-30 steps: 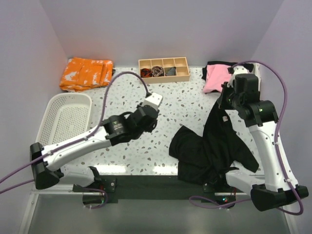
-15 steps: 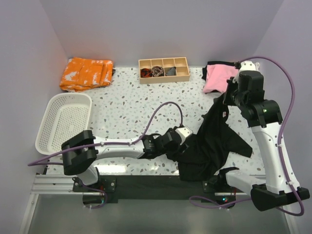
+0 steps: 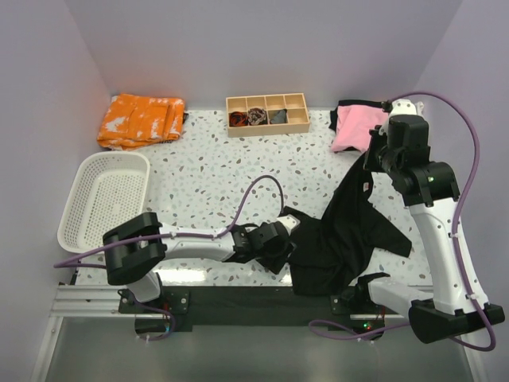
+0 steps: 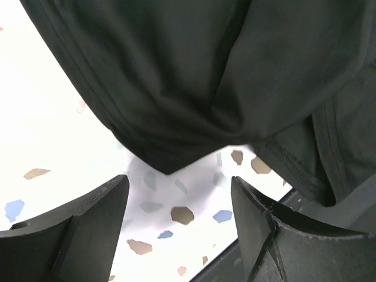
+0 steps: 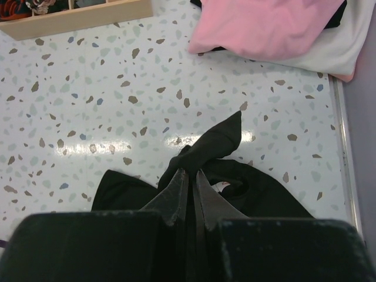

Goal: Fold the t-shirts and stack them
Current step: Flatten out the tshirt

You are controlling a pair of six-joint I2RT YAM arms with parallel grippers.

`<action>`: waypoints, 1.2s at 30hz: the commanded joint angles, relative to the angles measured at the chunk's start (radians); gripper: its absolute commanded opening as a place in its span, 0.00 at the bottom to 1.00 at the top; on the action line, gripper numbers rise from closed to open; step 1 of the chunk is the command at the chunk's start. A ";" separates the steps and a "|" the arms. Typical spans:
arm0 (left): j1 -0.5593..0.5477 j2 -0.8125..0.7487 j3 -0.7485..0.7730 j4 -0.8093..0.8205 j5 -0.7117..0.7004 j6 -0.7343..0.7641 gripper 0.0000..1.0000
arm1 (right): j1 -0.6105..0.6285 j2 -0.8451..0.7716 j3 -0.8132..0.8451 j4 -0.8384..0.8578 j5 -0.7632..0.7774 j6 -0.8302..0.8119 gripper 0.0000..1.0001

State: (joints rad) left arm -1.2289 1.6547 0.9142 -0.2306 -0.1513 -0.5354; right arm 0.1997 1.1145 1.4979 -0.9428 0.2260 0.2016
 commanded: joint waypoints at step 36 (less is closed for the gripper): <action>0.244 -0.619 0.431 -0.516 -0.607 0.080 0.00 | -0.005 -0.056 0.004 0.007 -0.007 0.025 0.00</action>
State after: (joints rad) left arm -1.0290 1.1038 1.2270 -0.5117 -0.4568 -0.4561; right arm 0.1997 1.0962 1.4975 -0.9489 0.2348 0.2050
